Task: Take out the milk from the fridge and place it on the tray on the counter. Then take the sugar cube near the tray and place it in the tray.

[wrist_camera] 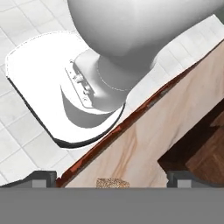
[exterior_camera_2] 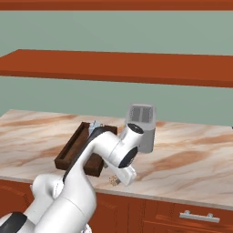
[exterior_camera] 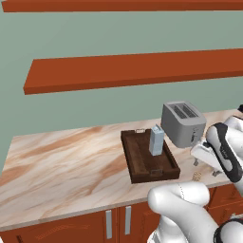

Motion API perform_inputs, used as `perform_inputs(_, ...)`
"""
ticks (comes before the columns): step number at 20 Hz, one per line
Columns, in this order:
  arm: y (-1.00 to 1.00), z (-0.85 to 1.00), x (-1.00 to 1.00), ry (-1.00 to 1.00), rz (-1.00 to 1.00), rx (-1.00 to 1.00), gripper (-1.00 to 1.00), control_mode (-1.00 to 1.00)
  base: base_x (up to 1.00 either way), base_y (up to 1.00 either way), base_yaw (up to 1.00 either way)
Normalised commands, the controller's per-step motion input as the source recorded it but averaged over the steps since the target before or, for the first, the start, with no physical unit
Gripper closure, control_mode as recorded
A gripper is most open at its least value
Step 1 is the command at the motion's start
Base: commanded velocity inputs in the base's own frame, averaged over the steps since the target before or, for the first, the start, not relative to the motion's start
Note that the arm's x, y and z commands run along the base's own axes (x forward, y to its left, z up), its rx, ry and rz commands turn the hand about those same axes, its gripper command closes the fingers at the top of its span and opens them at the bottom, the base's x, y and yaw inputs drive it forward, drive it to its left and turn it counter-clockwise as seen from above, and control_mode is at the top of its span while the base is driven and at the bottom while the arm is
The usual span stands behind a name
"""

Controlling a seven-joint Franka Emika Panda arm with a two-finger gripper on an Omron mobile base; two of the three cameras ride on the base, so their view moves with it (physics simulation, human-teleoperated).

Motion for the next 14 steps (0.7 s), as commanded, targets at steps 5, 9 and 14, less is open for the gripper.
perform_inputs(5, 0.0, -0.16, 0.29, -0.05, 0.14, -0.03, -1.0, -1.0, 0.0, 0.0, 0.0)
perform_inputs(9, 0.0, -0.18, 0.03, -0.03, 0.14, -0.04, -1.0, -1.0, 0.0, 0.0, 0.0)
perform_inputs(14, 0.0, -0.29, 0.0, 0.0, 0.08, -0.04, -1.0, -1.0, 0.0, 0.0, 0.0)
